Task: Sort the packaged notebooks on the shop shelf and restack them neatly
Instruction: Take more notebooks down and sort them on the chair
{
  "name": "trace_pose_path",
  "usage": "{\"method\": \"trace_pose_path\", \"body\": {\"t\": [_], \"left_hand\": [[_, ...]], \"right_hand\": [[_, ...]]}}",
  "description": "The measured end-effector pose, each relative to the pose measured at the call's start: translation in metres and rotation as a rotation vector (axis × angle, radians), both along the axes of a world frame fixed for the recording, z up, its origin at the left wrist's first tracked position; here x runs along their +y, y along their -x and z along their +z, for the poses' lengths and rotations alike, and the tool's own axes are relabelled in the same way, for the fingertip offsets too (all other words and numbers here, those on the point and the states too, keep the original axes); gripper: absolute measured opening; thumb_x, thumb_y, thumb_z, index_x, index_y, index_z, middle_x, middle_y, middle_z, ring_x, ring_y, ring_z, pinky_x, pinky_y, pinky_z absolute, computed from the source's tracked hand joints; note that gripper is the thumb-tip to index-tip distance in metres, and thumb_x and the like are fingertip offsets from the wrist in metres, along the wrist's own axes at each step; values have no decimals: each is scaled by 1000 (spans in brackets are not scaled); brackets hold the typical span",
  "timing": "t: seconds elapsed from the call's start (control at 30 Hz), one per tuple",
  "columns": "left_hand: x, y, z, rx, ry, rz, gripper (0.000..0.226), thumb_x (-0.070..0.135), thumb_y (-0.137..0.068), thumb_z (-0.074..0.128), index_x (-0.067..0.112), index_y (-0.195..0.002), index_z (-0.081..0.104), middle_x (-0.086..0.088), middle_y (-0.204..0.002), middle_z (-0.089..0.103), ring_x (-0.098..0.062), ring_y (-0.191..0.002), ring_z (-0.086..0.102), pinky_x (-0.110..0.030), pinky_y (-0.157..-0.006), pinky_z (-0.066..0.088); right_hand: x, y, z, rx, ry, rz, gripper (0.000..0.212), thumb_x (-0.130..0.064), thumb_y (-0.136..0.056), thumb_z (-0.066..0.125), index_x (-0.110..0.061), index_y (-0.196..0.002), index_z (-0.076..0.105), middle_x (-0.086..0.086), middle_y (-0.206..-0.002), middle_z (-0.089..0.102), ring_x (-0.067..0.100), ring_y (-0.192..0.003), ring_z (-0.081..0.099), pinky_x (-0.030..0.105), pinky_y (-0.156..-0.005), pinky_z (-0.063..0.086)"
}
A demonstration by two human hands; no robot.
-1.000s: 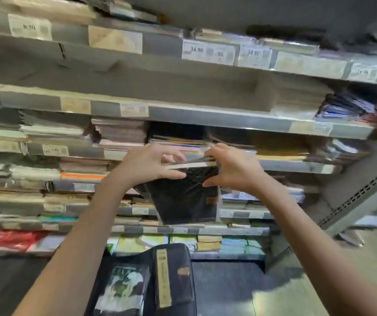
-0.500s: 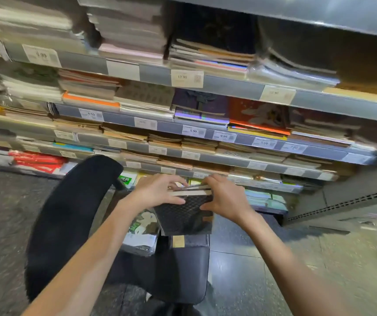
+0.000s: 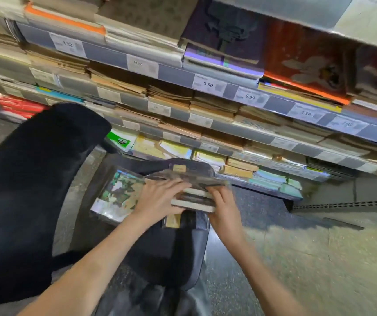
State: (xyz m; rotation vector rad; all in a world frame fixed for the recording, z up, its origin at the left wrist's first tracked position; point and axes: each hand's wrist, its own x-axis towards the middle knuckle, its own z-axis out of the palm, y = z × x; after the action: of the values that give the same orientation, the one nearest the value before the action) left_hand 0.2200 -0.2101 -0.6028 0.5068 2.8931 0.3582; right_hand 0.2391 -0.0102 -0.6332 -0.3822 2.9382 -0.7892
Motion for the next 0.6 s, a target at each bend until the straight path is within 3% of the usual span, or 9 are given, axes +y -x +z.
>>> {"method": "trace_pose_path", "body": {"t": [0.1,0.2,0.27,0.33,0.4,0.5,0.6], "left_hand": [[13,-33,-33,42,-71,-64,84,51,-41,85,35,-119,57,3,-119,63,-16,-105,62,-32,-87,50],[23,-65,-58,-55,-3,-76,98,53,-43,84,34,-130,44,-7,-129,56,-28,-120,53,-46,-97,45],[25,-78,-70,-194,80,-71,102,61,-47,80,36,-135,36,-6,-138,48,-29,-130,43,-53,-100,39],[23,-87,-83,-265,126,-91,94,62,-60,73,38,-140,30,-3,-148,34,-28,-139,26,-54,-108,25],[22,-93,-93,-314,135,-96,82,60,-70,67,36,-141,33,-5,-150,30,-27,-142,19,-54,-110,15],[25,-96,-101,-329,133,-94,70,53,-64,75,35,-128,52,-4,-135,50,-26,-131,42,-54,-101,34],[26,-84,-104,-172,62,-22,54,40,-63,79,36,-114,62,1,-118,60,-22,-112,55,-48,-91,47]], "right_hand": [[17,-35,-24,-66,40,16,73,3,-59,80,-12,-122,45,9,-116,49,21,-106,41,24,-89,36],[25,-66,-43,-95,29,89,78,-1,-63,81,-9,-128,39,7,-124,37,24,-115,38,30,-98,39],[27,-81,-56,-163,-15,172,85,-14,-62,85,-9,-131,35,8,-126,33,25,-118,40,38,-91,50],[28,-93,-68,-314,-98,227,91,-31,-64,83,-17,-135,27,5,-133,27,26,-125,42,35,-81,56],[31,-101,-80,-432,-139,251,78,-44,-78,69,-25,-136,21,2,-142,22,24,-133,36,35,-81,55],[26,-97,-87,-358,-156,181,47,-53,-89,41,-29,-130,37,-2,-135,36,22,-124,42,35,-76,57],[23,-76,-90,-259,-147,-3,44,-45,-85,52,-23,-123,49,4,-125,49,26,-114,46,39,-84,54]]}}
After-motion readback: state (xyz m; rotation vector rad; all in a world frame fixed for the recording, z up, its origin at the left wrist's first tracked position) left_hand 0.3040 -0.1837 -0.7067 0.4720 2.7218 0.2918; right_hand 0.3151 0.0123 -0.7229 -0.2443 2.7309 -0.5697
